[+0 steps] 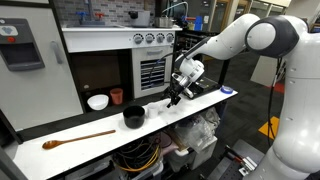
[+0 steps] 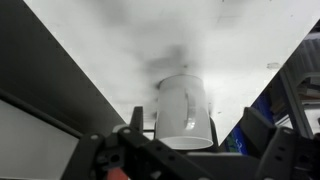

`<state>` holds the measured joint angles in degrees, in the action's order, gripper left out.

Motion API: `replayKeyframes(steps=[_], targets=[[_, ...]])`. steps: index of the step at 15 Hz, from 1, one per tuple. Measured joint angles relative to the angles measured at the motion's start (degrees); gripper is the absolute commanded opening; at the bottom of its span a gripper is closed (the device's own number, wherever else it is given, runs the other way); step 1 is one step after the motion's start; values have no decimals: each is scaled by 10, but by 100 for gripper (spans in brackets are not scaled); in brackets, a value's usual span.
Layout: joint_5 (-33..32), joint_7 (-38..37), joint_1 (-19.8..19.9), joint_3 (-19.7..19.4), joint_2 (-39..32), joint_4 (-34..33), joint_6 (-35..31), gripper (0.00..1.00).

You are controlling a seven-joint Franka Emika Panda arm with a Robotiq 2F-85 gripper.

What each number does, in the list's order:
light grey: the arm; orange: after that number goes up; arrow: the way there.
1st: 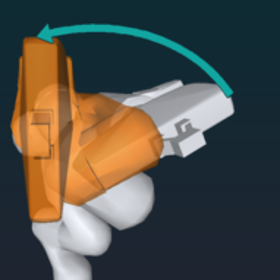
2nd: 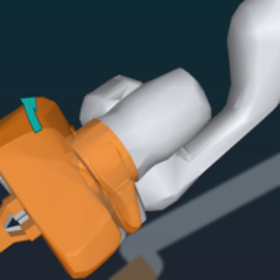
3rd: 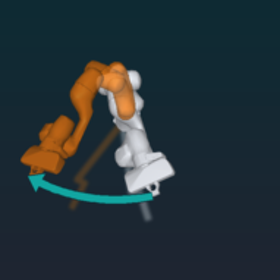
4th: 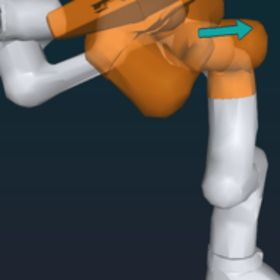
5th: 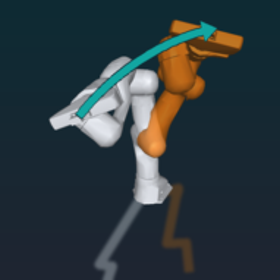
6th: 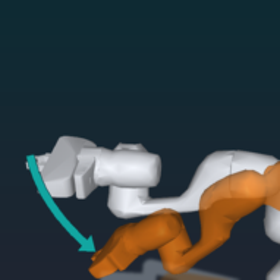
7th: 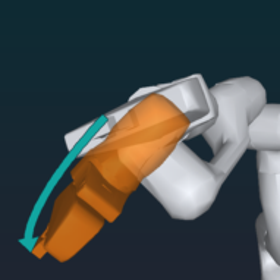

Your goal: Pour the contents of the white mug into the black bowl

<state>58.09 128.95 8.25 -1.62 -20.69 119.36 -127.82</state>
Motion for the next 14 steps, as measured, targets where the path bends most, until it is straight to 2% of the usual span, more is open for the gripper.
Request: replayKeyframes(steps=[5,14], targets=[[7,3,8,0,-11,-10,30,100],[14,10,7,3,-37,-31,46,100]])
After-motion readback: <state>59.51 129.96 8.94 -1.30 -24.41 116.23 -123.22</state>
